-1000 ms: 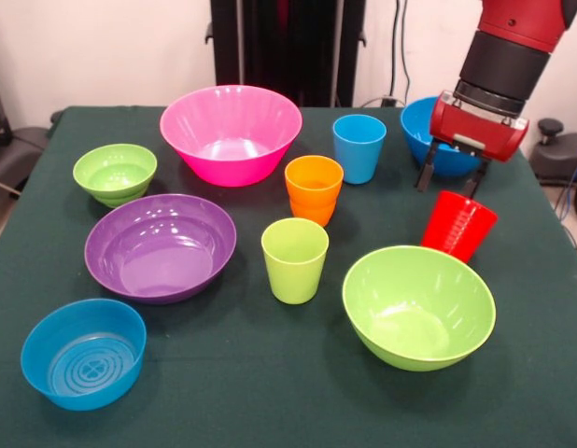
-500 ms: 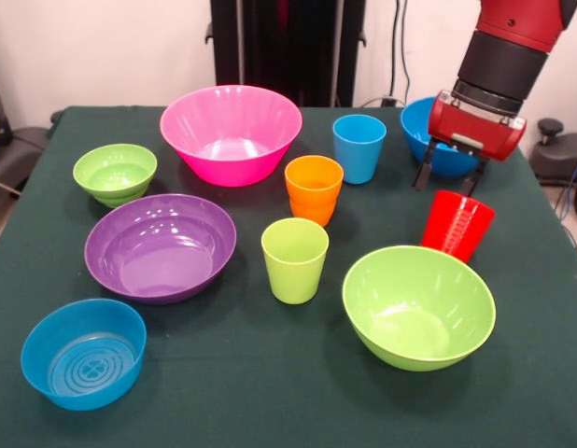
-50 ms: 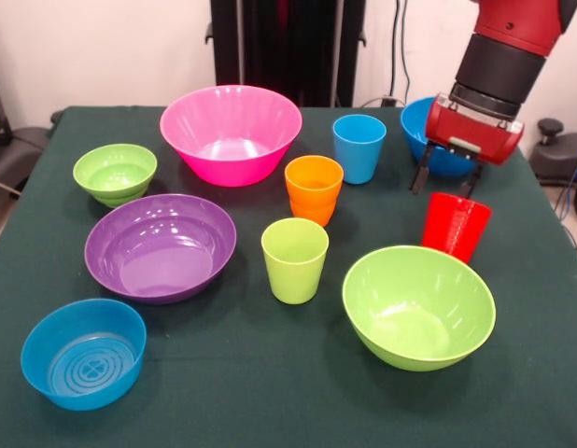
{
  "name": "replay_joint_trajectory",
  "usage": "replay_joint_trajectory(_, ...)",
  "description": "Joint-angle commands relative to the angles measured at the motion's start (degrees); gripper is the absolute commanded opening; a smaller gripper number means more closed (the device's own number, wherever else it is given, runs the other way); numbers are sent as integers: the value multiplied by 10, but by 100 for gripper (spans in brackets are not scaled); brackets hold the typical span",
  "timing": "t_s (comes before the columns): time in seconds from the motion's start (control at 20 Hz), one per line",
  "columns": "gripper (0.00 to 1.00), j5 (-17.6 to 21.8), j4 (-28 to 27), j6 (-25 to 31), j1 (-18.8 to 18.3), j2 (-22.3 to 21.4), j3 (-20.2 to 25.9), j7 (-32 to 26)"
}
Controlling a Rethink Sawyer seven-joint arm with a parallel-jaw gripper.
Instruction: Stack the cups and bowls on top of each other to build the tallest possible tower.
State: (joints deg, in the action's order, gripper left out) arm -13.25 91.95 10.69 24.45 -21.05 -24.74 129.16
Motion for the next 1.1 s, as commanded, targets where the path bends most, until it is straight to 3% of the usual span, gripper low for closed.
replay_joint_trajectory(0.05,100,12,-75,62,1,47,20,35)
replay_joint_trajectory(0.65,100,21,-109,13,-23,78,35,28)
replay_joint_trajectory(0.7,0,21,-107,8,-24,77,37,31)
replay_joint_trajectory(1.1,0,34,-105,11,-33,71,47,15)
